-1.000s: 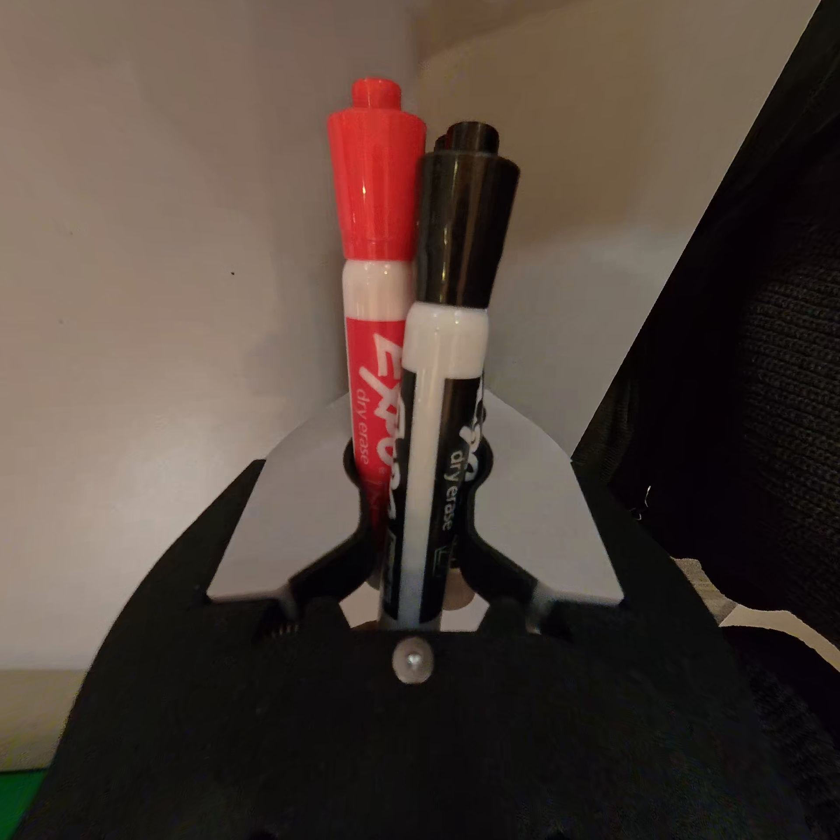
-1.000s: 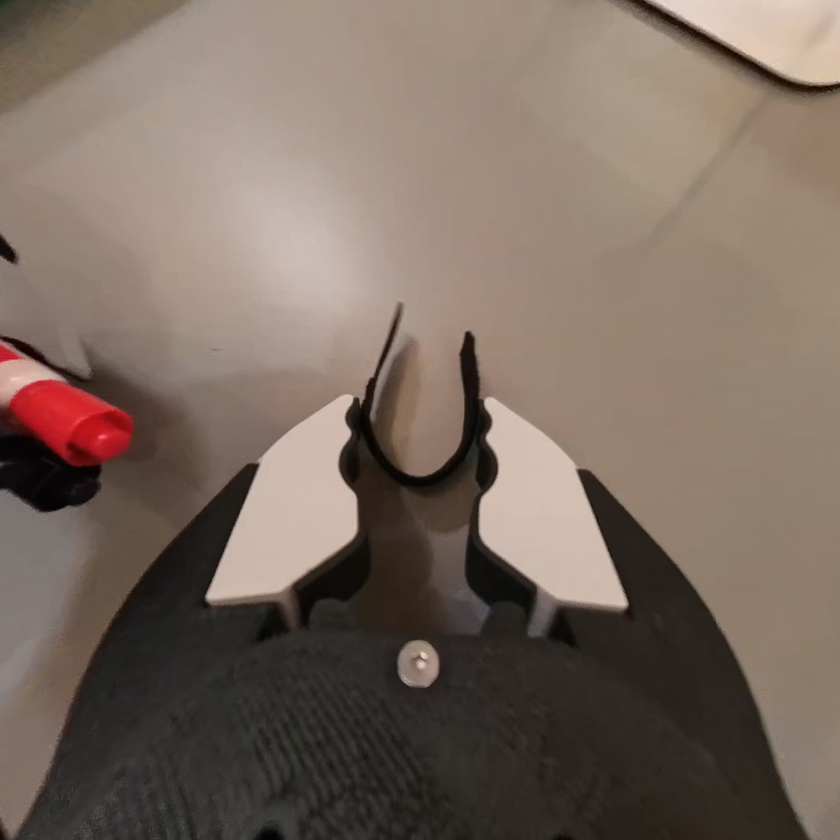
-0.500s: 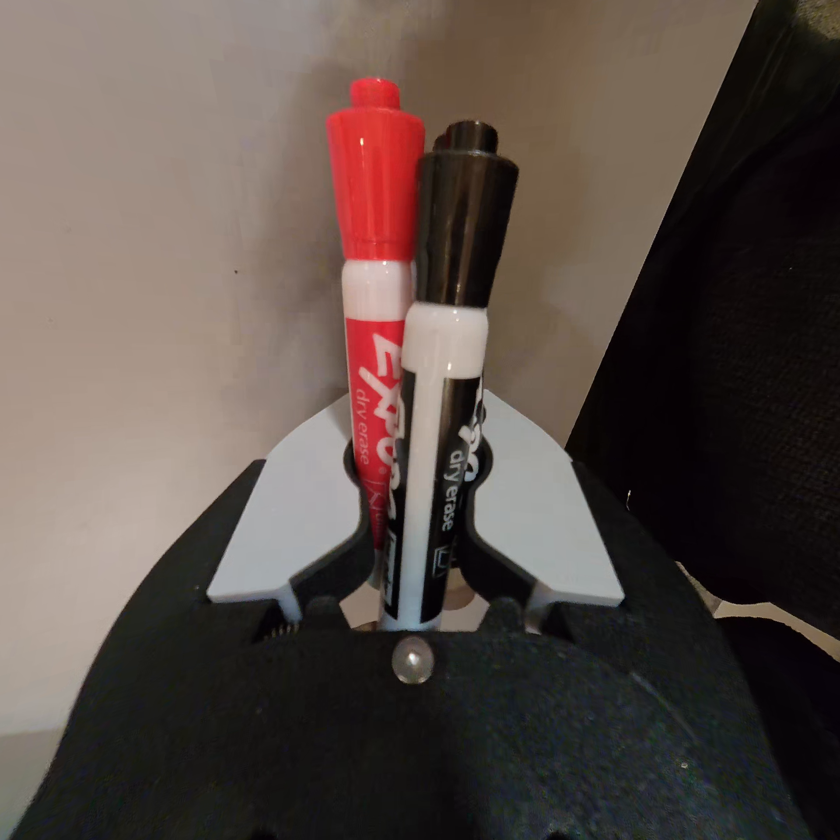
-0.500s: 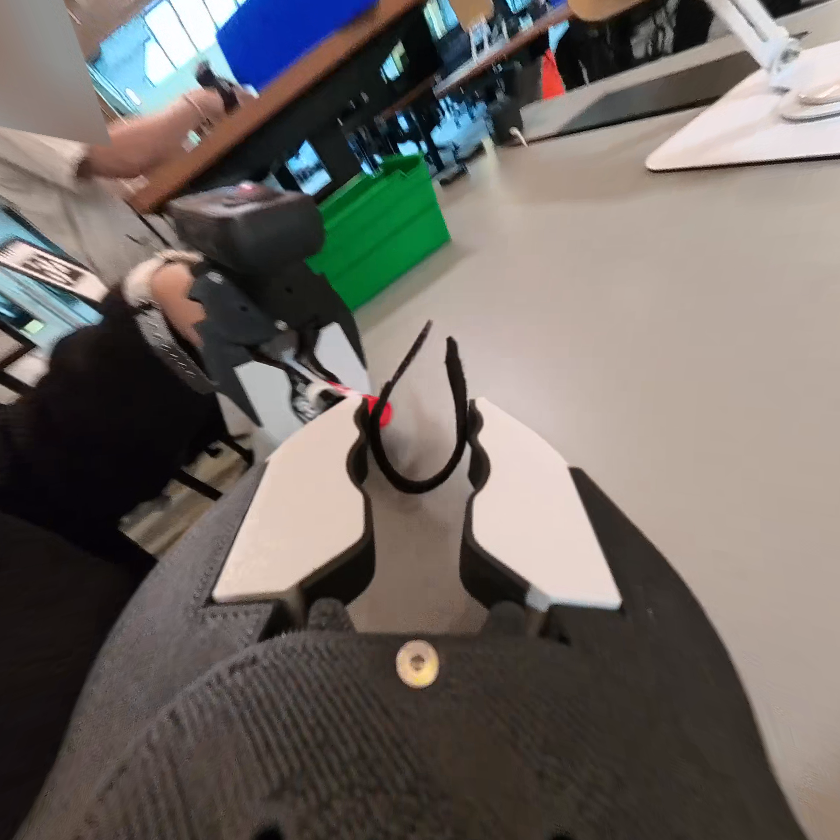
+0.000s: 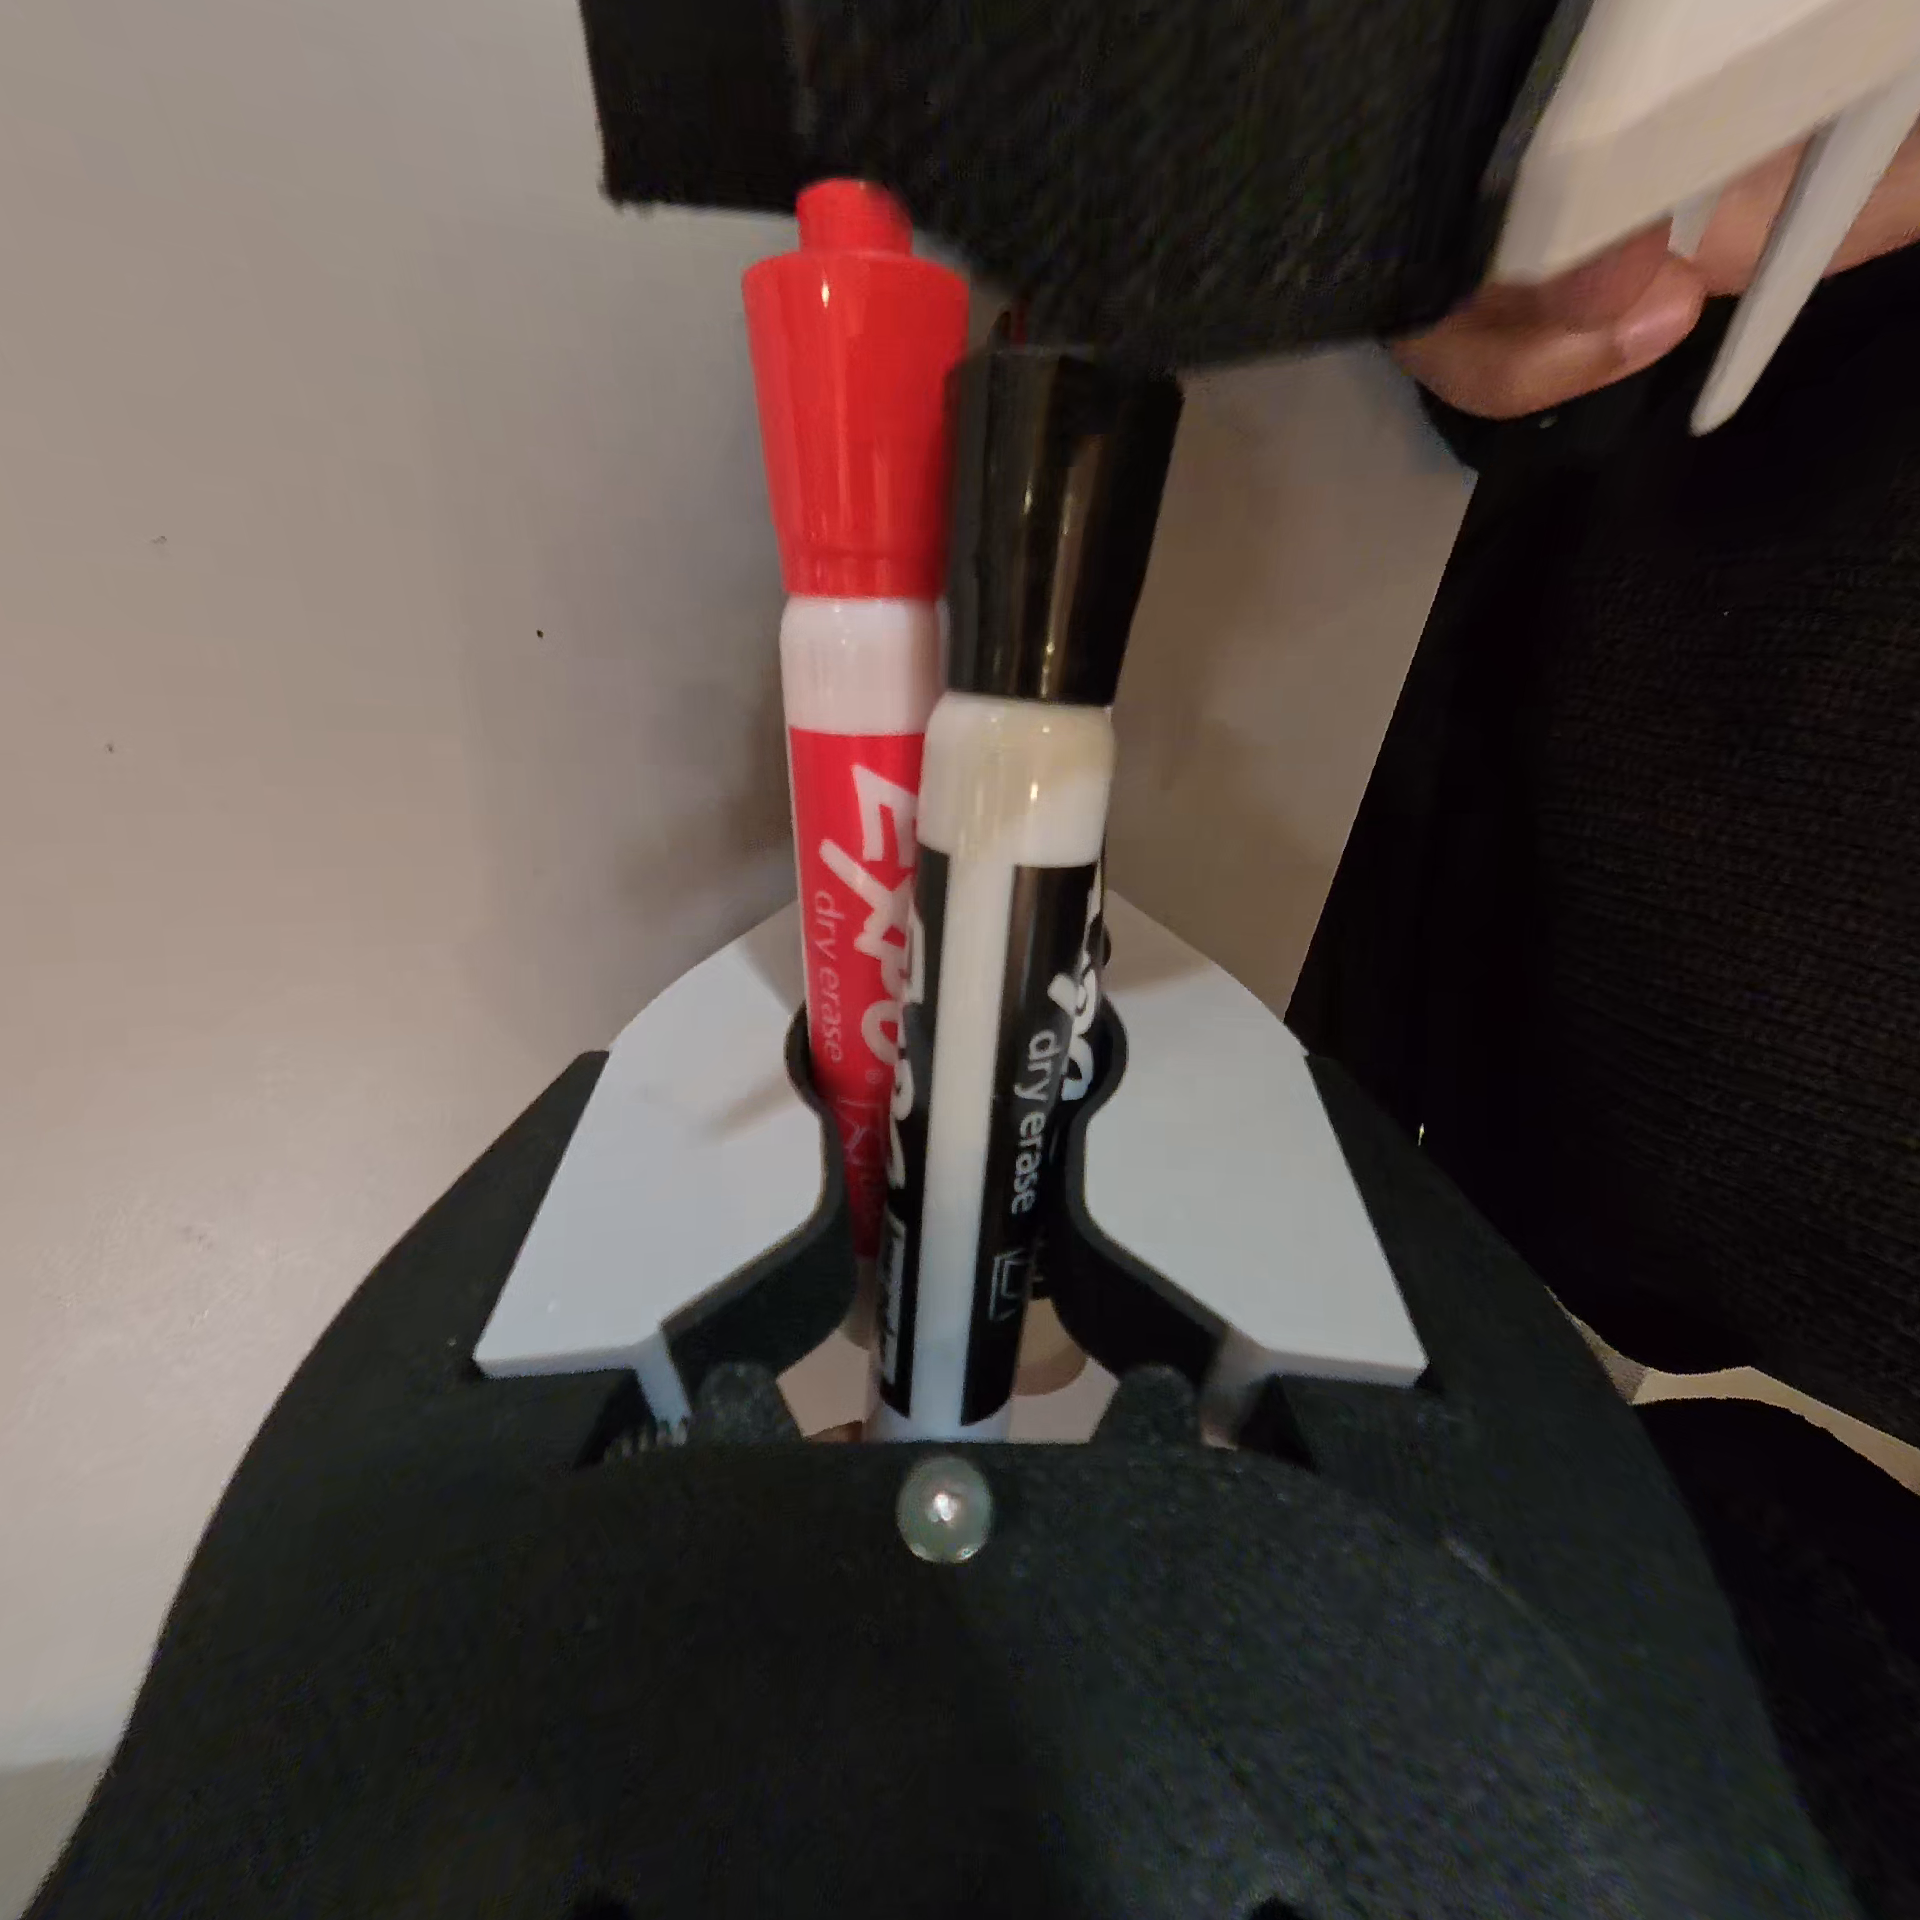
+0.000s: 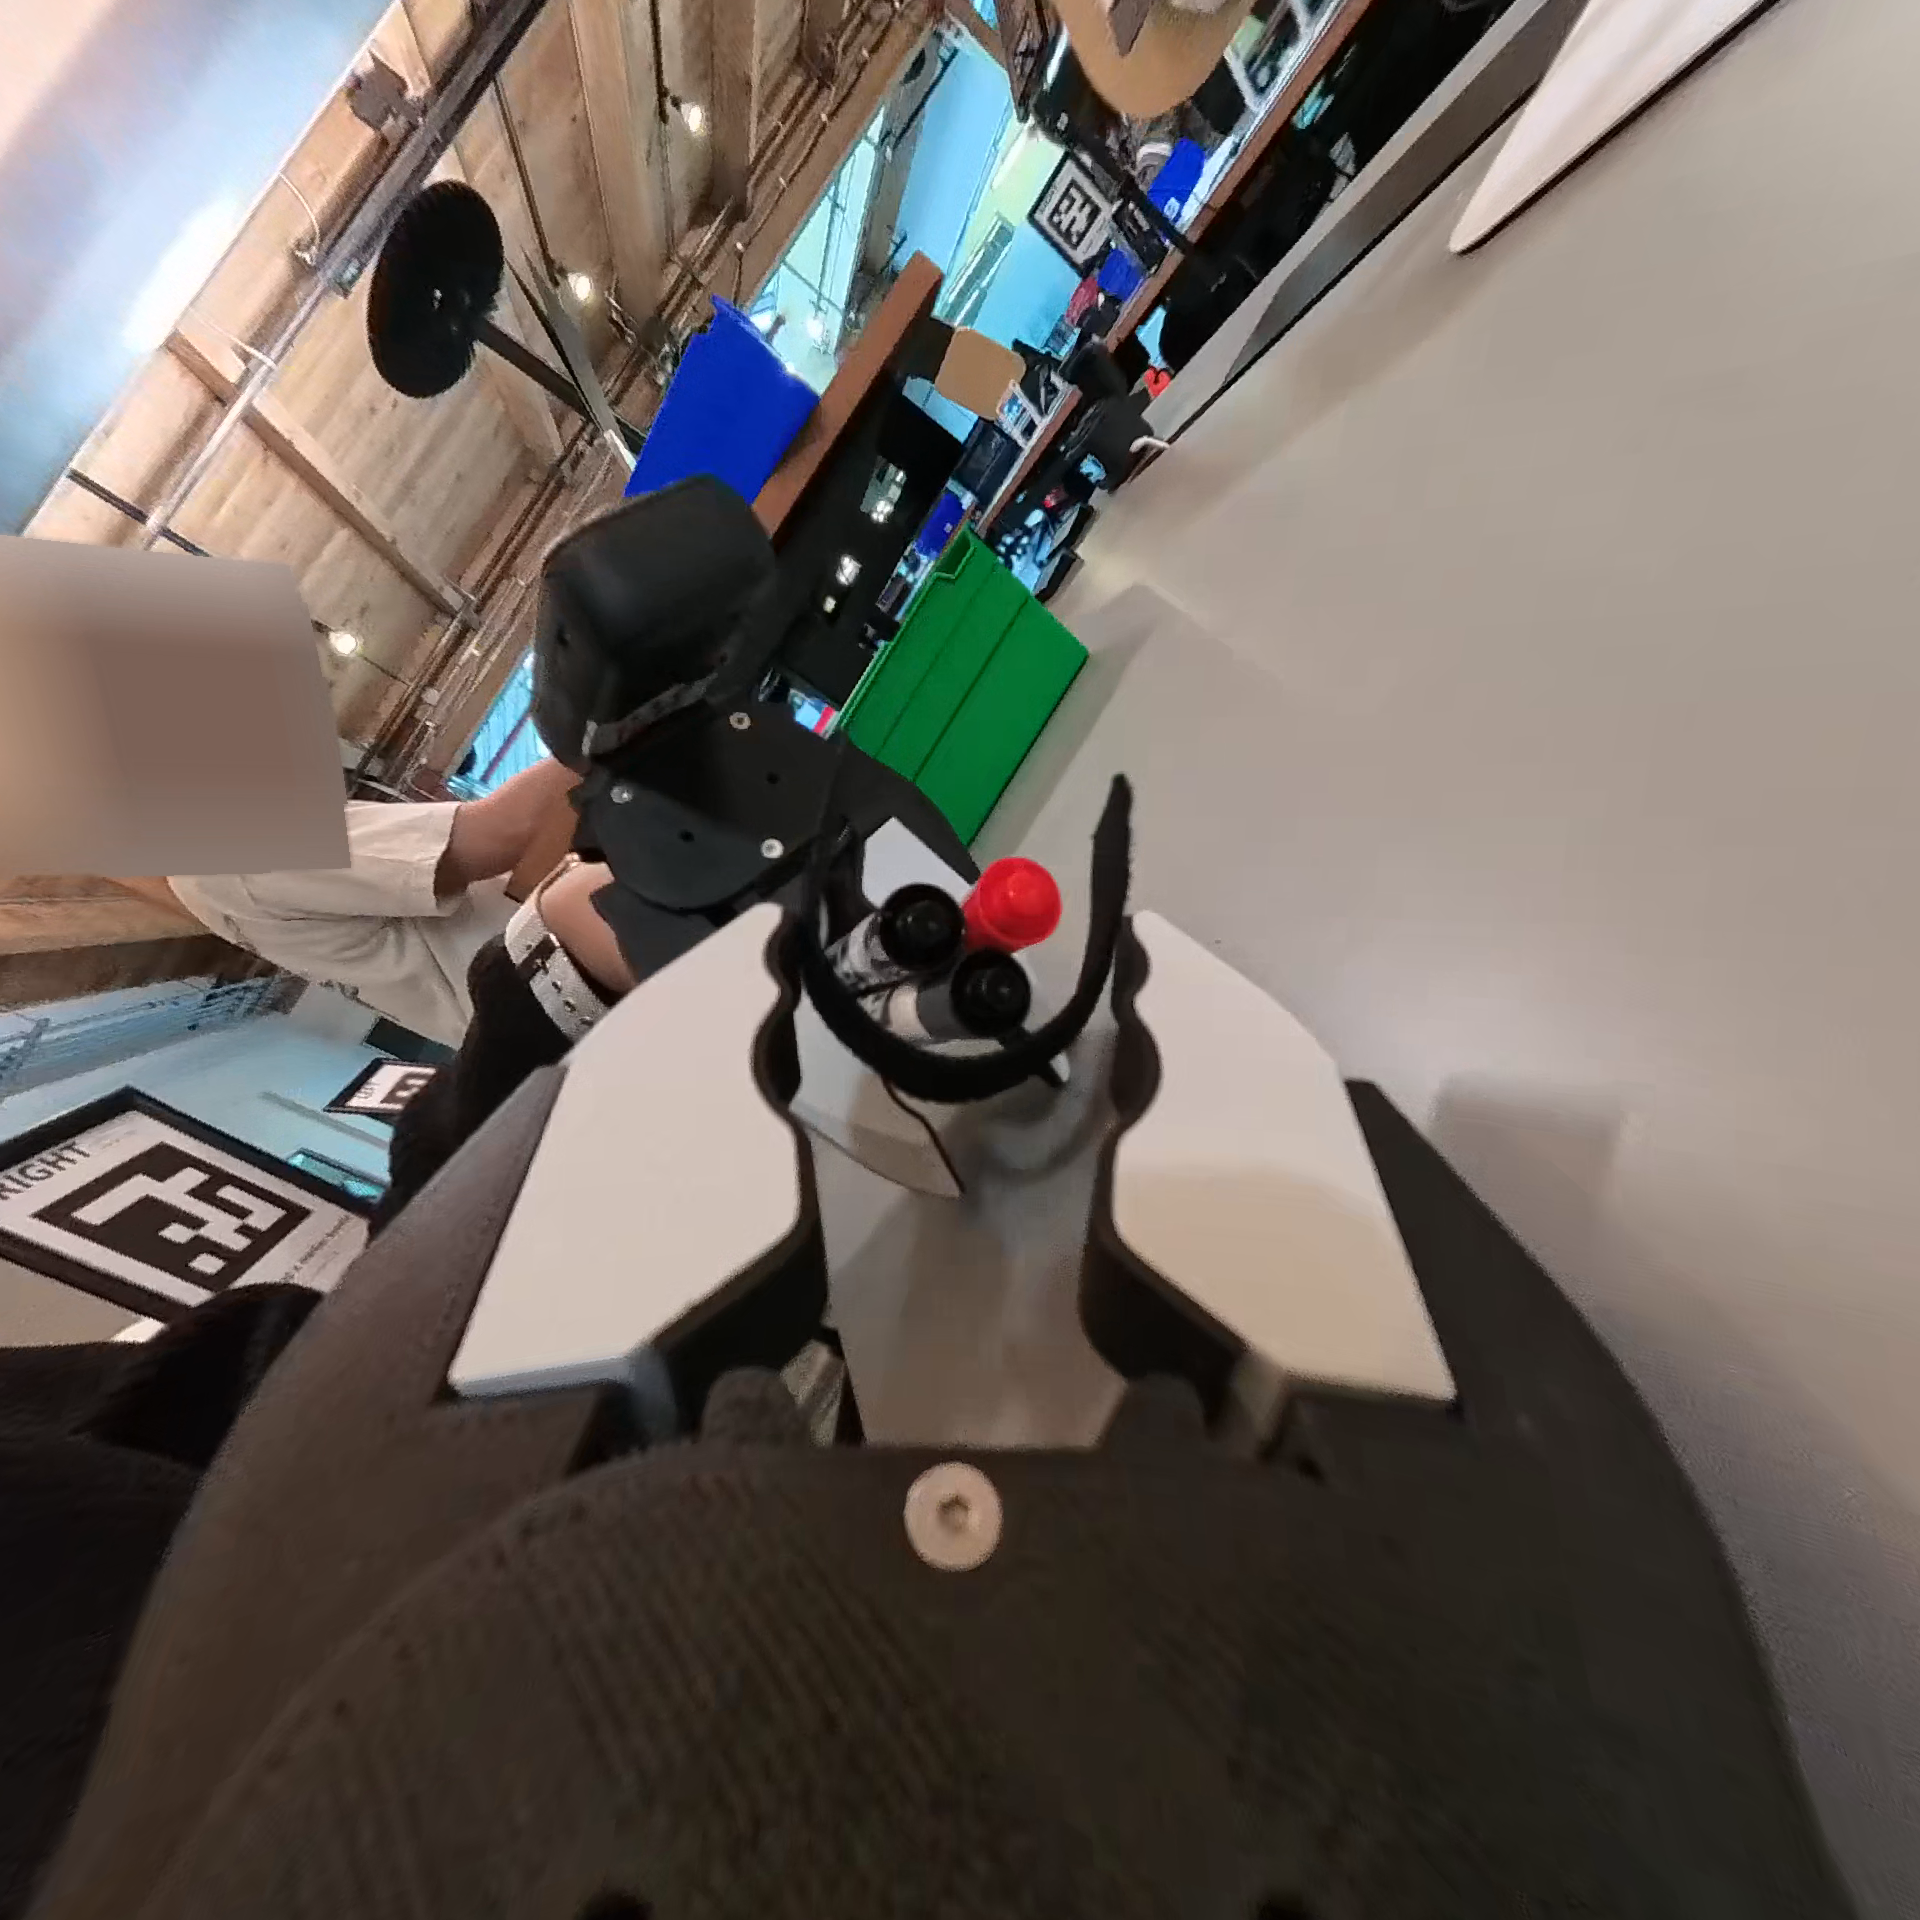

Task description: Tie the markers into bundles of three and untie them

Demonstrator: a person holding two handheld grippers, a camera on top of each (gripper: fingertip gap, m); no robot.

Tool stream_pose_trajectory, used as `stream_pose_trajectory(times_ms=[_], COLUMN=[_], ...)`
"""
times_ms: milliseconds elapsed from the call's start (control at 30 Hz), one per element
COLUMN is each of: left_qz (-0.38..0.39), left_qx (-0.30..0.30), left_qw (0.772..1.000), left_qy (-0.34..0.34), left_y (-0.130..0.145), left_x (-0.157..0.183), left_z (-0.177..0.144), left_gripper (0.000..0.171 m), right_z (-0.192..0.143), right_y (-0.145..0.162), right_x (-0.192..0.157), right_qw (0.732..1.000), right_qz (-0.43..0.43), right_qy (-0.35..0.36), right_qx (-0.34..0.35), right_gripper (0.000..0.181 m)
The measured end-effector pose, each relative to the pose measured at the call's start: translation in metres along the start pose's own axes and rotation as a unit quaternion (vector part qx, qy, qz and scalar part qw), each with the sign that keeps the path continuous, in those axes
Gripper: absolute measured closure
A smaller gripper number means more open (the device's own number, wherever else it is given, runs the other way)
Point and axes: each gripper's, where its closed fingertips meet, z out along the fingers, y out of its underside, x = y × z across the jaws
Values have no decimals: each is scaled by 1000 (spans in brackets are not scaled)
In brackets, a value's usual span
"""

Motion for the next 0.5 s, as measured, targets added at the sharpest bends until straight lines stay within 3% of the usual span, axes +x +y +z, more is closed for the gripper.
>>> stream_pose_trajectory(times_ms=[500], left_qz=[27], left_qx=[8], left_qw=[1000], left_qy=[13], left_y=[-11], left_x=[14], left_z=[0], left_gripper=[128], right_z=[10], right_y=[19], right_x=[-14], right_qw=[999], right_qz=[22], right_qy=[-26], right_qx=[-22], right_gripper=[125])
